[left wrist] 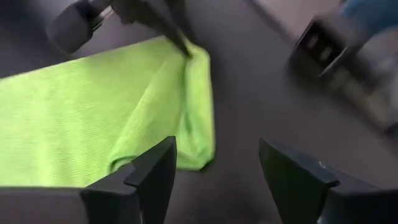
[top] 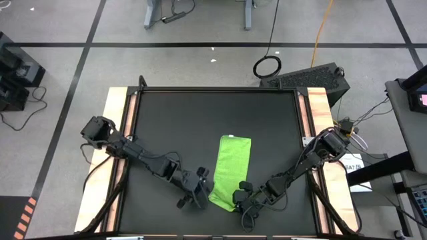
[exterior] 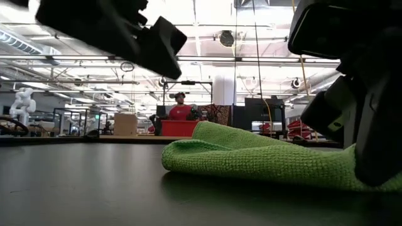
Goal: Roll towel into tight, uniform cylinder
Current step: Roll the green towel
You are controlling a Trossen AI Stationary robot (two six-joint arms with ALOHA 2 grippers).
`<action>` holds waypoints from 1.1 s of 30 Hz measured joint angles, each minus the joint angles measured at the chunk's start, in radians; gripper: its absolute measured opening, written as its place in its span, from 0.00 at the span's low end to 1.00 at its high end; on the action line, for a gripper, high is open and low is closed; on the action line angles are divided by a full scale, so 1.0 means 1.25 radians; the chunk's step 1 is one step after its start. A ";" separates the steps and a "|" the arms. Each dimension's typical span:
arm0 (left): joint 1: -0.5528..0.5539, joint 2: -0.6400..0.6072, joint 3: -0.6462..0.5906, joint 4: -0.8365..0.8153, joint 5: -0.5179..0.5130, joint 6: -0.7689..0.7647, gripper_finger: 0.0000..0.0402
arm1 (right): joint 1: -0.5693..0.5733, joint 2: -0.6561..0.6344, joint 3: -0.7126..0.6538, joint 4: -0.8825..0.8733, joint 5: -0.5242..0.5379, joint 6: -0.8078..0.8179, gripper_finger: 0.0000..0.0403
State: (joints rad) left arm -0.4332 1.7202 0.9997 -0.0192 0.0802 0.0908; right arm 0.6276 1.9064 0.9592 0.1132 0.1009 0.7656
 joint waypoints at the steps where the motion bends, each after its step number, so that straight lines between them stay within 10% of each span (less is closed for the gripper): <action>1: -0.007 0.002 0.000 0.001 -0.012 0.029 0.58 | -0.002 0.000 0.000 0.001 0.000 0.003 0.00; 33: 0.003 0.169 0.001 0.135 -0.056 0.313 0.58 | -0.046 0.000 0.000 0.026 -0.043 0.022 0.00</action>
State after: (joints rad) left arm -0.4298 1.9320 1.0016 0.1498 0.0100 0.4822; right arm 0.5703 1.9060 0.9588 0.1463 0.0473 0.7933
